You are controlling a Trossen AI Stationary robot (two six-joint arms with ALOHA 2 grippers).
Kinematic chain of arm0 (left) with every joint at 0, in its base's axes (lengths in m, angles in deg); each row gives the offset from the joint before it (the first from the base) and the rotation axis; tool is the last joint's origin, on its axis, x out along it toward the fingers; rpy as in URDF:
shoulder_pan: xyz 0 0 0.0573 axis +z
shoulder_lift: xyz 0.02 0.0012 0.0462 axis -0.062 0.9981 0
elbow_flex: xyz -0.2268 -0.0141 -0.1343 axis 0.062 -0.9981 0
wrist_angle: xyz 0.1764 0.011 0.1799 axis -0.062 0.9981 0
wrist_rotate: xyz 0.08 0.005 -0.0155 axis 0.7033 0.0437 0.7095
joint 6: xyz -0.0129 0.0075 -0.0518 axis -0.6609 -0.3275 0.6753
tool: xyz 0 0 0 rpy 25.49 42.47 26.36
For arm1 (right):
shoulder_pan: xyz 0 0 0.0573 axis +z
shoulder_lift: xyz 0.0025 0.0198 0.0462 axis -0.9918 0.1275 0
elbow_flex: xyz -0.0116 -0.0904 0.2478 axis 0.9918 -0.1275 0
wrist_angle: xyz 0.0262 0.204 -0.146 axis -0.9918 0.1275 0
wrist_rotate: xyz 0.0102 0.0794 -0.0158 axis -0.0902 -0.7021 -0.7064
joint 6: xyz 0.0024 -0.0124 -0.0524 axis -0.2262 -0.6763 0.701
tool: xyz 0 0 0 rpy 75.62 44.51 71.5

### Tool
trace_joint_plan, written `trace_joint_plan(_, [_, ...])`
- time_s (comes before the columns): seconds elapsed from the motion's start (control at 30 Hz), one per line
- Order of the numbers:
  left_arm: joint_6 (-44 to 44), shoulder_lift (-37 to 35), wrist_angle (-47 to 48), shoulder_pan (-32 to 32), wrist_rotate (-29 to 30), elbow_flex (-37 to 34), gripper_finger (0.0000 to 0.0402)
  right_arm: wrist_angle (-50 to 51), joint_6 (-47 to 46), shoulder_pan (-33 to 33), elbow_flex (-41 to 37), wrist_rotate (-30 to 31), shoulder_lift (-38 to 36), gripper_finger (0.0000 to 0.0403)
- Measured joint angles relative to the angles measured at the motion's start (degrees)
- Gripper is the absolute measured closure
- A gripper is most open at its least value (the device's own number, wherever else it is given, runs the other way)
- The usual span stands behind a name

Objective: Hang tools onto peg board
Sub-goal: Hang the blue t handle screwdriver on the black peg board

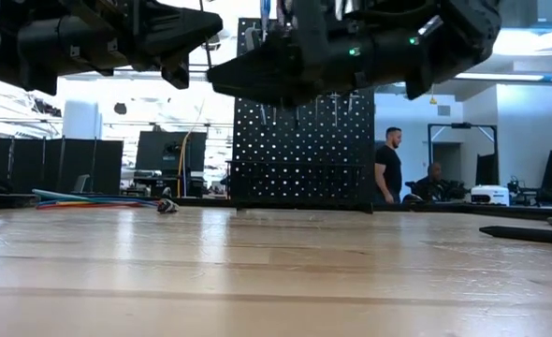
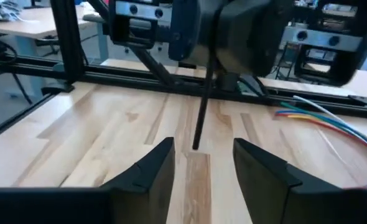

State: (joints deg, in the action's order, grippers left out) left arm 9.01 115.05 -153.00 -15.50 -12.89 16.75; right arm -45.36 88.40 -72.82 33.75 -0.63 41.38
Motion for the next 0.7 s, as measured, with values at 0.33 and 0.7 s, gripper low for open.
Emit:
trace_joint_plan(0.33, [-0.25,0.0,0.82,0.0,0.31,-0.02,0.0401,1.23,-0.33,-0.29,0.72,0.09,-0.15,0.0332])
trace_joint_plan(0.7, [-0.61,0.0,1.0,0.0,1.62,-0.02,0.0401,2.04,-0.6,-0.32,0.7,0.07,-0.13,0.0396])
